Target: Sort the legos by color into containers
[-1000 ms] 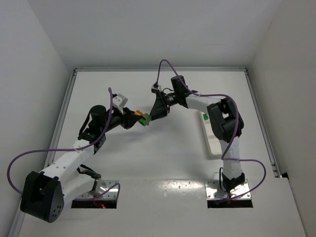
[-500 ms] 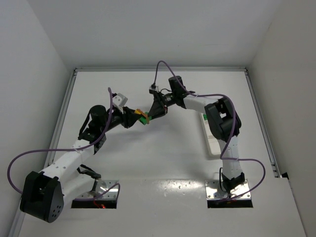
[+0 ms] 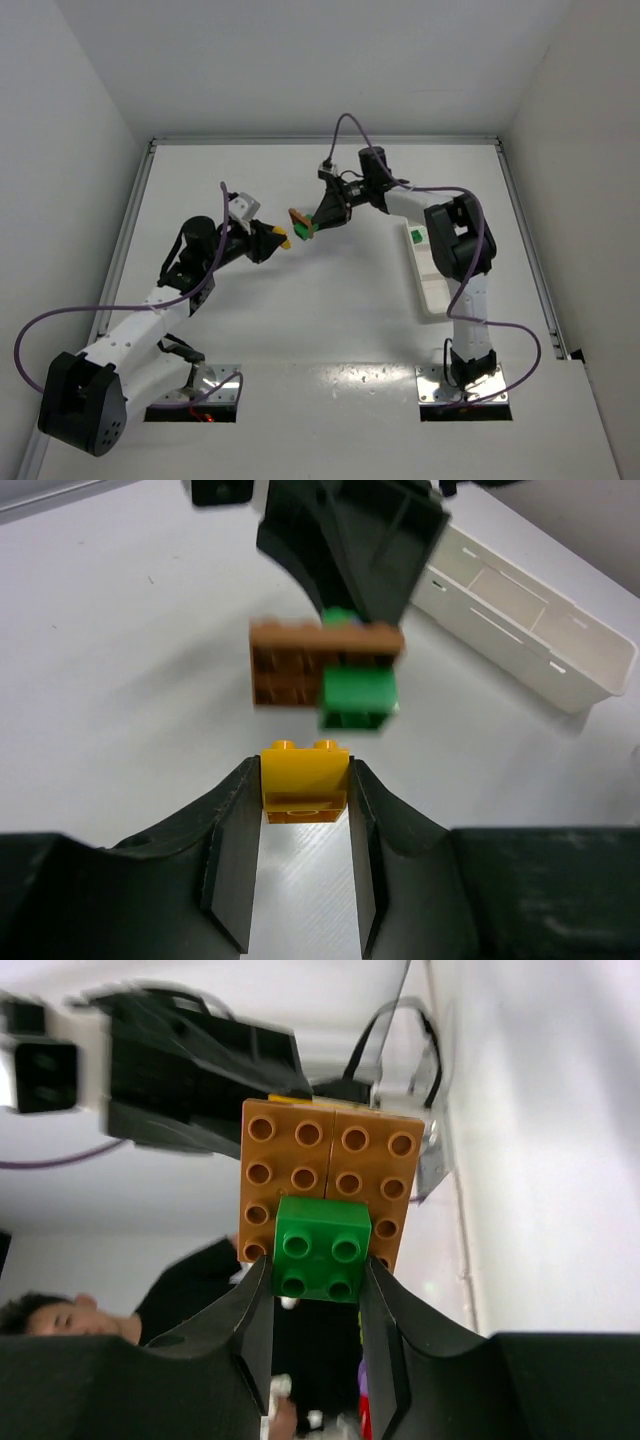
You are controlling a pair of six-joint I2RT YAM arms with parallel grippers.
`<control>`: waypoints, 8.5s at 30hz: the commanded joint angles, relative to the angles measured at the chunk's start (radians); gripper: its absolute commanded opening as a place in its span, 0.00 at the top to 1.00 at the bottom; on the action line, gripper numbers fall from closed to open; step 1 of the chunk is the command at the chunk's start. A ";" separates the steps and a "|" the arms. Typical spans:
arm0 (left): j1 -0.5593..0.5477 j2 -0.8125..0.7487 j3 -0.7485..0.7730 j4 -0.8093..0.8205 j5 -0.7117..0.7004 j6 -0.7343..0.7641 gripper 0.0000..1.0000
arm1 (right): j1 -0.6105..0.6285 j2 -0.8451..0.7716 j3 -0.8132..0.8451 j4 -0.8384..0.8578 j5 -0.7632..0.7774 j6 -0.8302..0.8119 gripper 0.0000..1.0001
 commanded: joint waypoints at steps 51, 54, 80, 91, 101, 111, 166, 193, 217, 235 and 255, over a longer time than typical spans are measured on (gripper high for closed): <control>-0.746 1.106 0.895 0.298 0.012 -0.076 1.00 | -1.080 -0.924 -0.373 -0.643 0.399 -0.547 1.00; -0.746 1.137 0.921 0.289 0.002 -0.052 1.00 | -1.091 -0.915 -0.363 -0.643 0.390 -0.547 1.00; -0.624 0.784 0.693 0.275 -0.047 -0.110 0.21 | -0.929 -0.811 -0.239 -0.627 0.434 -0.620 1.00; -0.162 0.474 0.708 -0.377 0.025 -0.117 0.23 | -0.423 -0.654 0.020 -0.768 0.666 -0.952 1.00; -0.062 0.503 0.730 -0.511 0.422 -0.217 0.26 | -0.143 -0.478 0.215 -0.802 0.821 -1.193 1.00; -0.062 0.448 0.676 -0.511 0.424 -0.229 0.22 | -0.033 -0.490 0.184 -0.771 0.882 -1.290 1.00; -0.015 0.608 0.716 -0.259 0.604 -0.297 0.42 | 0.125 -0.640 0.002 -0.856 0.991 -1.561 1.00; -0.004 0.578 0.596 -0.345 0.366 -0.206 1.00 | 0.096 -0.729 -0.107 -0.741 1.087 -1.425 1.00; 0.105 0.431 0.463 -0.325 0.183 -0.159 1.00 | -0.393 -0.744 -0.306 -0.894 1.074 -1.165 1.00; 0.105 0.445 0.483 -0.325 0.163 -0.150 1.00 | -0.412 -0.505 -0.198 -0.759 1.263 -1.132 0.77; -0.195 0.650 0.631 -0.201 0.234 -0.156 1.00 | -0.468 -0.726 -0.208 -0.664 1.304 -0.937 0.16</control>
